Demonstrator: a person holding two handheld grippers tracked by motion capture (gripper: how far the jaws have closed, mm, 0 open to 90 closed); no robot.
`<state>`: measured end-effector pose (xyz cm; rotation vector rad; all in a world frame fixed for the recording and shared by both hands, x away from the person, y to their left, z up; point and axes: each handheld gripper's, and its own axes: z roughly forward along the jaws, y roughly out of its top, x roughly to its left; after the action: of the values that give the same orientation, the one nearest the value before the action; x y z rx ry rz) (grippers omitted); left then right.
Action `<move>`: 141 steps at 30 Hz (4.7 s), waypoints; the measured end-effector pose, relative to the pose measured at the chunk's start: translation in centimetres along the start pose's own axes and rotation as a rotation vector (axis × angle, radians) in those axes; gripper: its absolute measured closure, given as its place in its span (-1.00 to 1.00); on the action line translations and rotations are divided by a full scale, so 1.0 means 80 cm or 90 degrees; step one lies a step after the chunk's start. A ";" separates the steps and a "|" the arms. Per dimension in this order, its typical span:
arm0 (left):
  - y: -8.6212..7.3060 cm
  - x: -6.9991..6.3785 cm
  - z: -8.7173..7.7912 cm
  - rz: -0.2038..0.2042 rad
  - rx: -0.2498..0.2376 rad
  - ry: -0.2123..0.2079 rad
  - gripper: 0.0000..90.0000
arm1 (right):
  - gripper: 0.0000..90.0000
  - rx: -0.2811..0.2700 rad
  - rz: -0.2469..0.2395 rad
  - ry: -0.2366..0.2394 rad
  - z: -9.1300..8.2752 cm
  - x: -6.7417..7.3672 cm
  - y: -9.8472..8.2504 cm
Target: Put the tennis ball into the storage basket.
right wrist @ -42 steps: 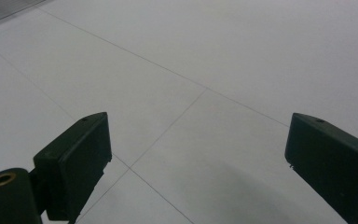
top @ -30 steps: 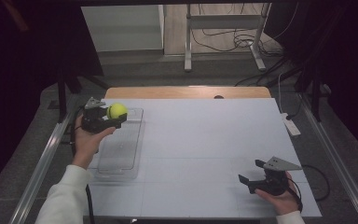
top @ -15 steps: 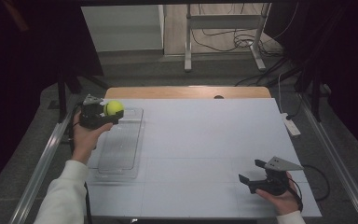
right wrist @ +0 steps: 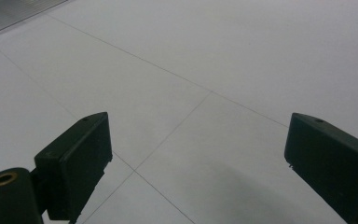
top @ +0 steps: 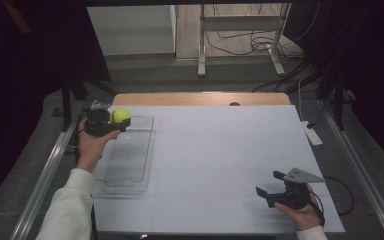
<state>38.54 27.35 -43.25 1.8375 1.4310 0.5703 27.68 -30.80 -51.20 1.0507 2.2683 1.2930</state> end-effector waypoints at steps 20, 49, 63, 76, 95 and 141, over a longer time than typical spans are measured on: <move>-0.003 0.015 0.027 -0.015 0.040 0.014 -0.42 | -0.83 0.009 -0.003 -0.002 0.002 -0.001 -0.001; -0.007 0.021 0.054 -0.024 0.094 0.028 -0.42 | -0.83 0.007 -0.002 -0.003 0.001 -0.001 -0.002; -0.012 0.021 0.063 -0.023 0.130 0.031 -0.42 | -0.83 0.006 -0.002 -0.003 0.001 0.000 -0.002; -0.021 0.019 0.074 -0.022 0.154 0.029 -0.42 | -0.83 0.010 -0.003 -0.003 0.001 0.000 -0.002; -0.029 0.014 0.088 -0.019 0.186 0.035 -0.42 | -0.83 0.012 -0.004 0.000 0.002 0.000 -0.003; -0.025 -0.002 0.064 0.016 0.123 0.020 -0.72 | -0.83 0.012 -0.004 -0.001 0.002 -0.001 -0.003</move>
<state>40.97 26.05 -48.01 2.0070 1.5320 0.4892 27.73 -30.81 -51.47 1.0503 2.2843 1.2705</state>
